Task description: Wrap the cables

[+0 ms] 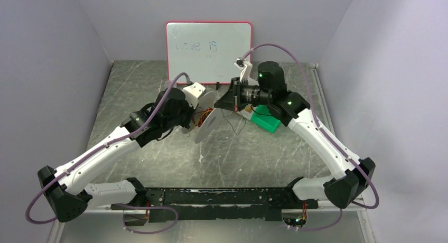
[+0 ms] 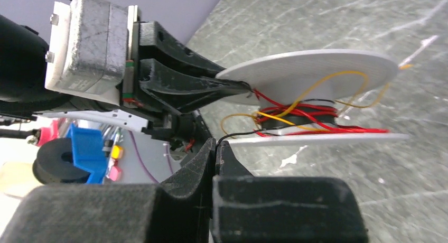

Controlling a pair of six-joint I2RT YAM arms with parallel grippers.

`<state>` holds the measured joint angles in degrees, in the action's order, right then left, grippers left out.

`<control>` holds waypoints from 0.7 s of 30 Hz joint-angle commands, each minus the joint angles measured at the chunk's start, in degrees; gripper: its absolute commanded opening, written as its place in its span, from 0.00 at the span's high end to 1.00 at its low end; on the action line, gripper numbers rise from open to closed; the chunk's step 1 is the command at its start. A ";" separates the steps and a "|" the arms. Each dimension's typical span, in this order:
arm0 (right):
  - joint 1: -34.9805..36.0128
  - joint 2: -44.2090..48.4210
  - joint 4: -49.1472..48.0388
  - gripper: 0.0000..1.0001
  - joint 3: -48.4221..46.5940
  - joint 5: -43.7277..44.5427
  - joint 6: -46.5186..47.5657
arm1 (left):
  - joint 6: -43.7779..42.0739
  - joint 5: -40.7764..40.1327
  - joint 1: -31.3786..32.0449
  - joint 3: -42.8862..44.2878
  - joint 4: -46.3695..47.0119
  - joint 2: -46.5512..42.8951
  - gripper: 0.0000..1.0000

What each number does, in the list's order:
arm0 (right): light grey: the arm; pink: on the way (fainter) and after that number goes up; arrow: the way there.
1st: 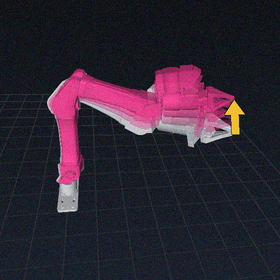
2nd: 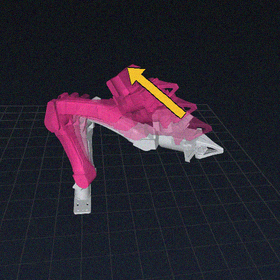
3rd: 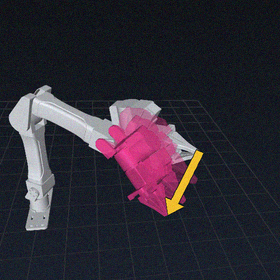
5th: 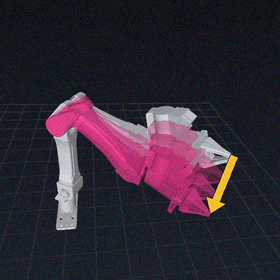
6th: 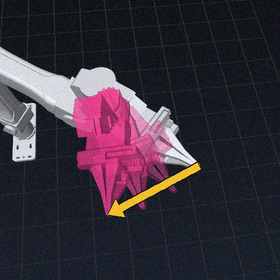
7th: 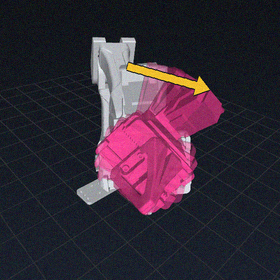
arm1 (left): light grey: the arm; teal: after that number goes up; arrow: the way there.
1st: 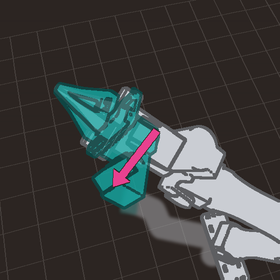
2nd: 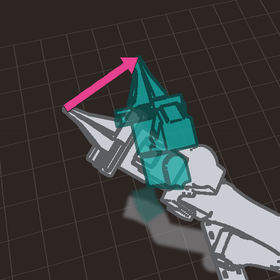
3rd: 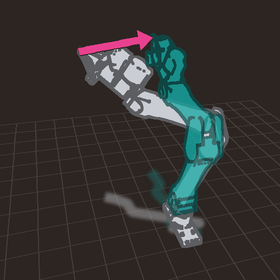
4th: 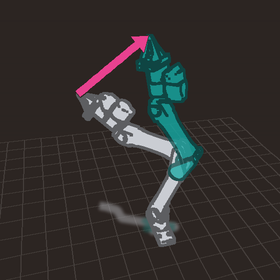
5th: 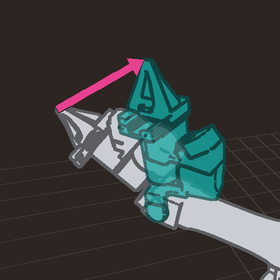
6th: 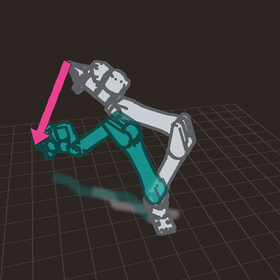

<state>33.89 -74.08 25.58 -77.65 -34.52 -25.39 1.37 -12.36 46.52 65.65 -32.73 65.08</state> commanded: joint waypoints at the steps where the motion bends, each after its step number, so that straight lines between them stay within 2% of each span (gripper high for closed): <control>1: 3.67 -1.46 -6.43 1.00 -1.05 -0.89 -4.57 | 1.79 -2.25 0.01 -0.24 3.39 -1.33 0.93; 6: 6.94 -1.73 -12.51 1.00 2.29 1.39 -8.92 | 3.84 -2.32 -0.96 -0.35 4.00 -1.36 0.93; 15: 12.84 -2.15 -19.07 1.00 8.17 5.78 -13.98 | 7.49 2.17 -7.22 0.37 5.91 -1.47 0.93; 21: 16.03 -3.19 -22.37 1.00 10.61 9.53 -16.44 | 9.56 2.11 -7.93 1.26 5.94 -0.71 0.93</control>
<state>47.53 -77.10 8.71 -67.70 -26.24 -38.94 8.23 -10.31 39.55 65.58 -31.59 64.79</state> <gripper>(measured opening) 0.013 0.077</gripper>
